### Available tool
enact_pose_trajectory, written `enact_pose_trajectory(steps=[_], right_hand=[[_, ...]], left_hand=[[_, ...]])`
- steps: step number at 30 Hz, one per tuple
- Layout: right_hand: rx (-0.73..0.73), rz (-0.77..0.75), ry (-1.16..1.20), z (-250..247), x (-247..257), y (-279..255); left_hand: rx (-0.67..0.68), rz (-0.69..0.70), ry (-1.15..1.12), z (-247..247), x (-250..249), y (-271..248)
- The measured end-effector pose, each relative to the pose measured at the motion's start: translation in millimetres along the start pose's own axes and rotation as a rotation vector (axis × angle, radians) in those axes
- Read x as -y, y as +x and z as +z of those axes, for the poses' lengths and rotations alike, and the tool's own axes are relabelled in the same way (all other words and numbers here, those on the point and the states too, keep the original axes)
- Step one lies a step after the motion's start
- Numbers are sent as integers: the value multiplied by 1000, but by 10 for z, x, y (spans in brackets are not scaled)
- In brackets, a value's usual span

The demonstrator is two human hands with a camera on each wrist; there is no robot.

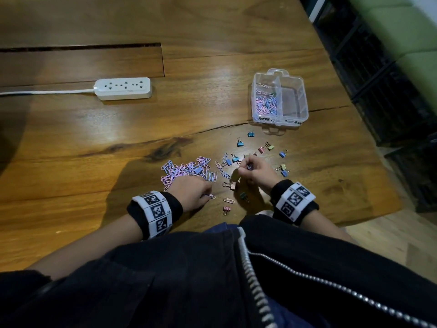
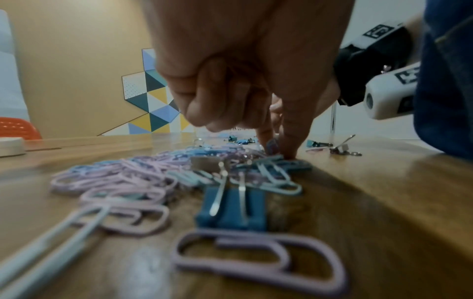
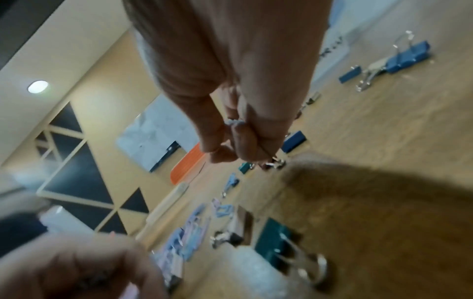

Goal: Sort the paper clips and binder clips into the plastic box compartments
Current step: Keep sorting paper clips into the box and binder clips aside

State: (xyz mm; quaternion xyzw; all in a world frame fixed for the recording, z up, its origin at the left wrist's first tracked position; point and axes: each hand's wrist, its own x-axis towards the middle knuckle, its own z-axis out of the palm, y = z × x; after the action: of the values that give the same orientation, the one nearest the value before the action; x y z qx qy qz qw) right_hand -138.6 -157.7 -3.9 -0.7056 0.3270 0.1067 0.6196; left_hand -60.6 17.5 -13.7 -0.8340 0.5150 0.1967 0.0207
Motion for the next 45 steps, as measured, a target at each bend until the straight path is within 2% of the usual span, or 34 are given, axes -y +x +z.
enact_pose_trajectory(steps=[2,6,8,9,11,13,16,18,20,23,26,28,30,32,36,40,43,45], right_hand=[[28,21,207,-47,37,7],[44,107,440,-55,117,49],[11,148,483,-21,148,90],[-16,148,415,6,153,117],[-45,99,85,79,142,137],[-55,29,-237,176,106,130],[-102,-52,-543,308,63,120],[-134,-96,-653,355,60,140],[-125,-111,-693,383,71,154],[-75,-90,-750,374,34,161],[-69,-123,-689,317,22,120],[-116,-111,-490,237,33,118],[-138,-131,-237,147,58,132],[-88,-153,-149,89,94,133],[20,-116,-454,109,150,129],[-32,-191,-711,91,61,96],[-49,-156,-763,-59,-49,60],[-125,-173,-724,-138,-84,73]], left_hand=[[-7,14,16,-1,-1,-2],[-16,67,93,21,-36,26],[-42,65,66,16,-10,39],[-61,40,3,-1,13,43],[-119,-55,-213,-48,68,40],[-146,-168,-619,-132,119,47],[-126,-306,-1226,-248,230,141],[-102,-373,-1512,-302,308,200],[-57,-371,-1782,-343,354,233],[16,-309,-1934,-363,376,267],[58,-315,-1884,-352,369,330],[67,-369,-1771,-377,346,378],[75,-412,-1550,-416,320,422],[91,-416,-1239,-424,306,466],[15,-377,-678,-391,283,508],[-28,-408,-469,-349,320,512],[3,-441,-294,-315,323,503],[40,-459,-195,-302,285,488]])
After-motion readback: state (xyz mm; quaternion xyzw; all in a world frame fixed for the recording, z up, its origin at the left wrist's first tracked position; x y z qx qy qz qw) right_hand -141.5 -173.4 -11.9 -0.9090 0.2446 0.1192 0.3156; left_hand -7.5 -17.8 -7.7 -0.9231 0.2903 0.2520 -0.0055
